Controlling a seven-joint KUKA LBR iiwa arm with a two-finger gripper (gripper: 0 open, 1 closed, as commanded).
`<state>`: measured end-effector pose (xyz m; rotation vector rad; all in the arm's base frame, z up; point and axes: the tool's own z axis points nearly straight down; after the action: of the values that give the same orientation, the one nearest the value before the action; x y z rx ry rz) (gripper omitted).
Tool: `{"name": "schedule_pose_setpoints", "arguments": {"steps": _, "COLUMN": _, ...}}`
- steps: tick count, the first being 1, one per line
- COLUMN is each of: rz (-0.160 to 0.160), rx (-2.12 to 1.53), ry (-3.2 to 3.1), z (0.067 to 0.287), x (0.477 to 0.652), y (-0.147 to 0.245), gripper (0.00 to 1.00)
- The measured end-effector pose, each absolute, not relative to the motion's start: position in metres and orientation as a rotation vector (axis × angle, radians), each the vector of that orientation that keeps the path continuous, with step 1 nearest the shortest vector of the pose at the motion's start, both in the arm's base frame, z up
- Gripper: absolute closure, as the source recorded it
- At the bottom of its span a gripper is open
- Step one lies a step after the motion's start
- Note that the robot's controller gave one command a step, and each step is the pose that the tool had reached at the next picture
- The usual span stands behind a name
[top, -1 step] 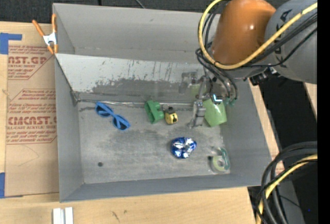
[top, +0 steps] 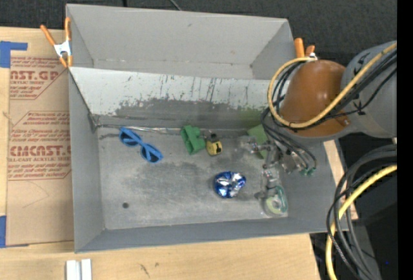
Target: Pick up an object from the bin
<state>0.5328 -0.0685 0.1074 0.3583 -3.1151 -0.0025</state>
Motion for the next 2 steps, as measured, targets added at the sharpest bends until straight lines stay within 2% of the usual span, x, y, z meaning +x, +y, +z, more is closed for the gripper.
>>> {"name": "schedule_pose_setpoints", "arguments": {"steps": 1, "rz": -0.007, "rx": 0.465, "ry": -3.101, "z": 0.0694, "x": 0.5018, "y": -0.0167, "gripper": 0.00}}
{"name": "schedule_pose_setpoints", "arguments": {"steps": 2, "rz": -0.002, "rx": 0.458, "ry": -3.108, "z": 0.0717, "x": 0.5041, "y": -0.0201, "gripper": 1.00}}
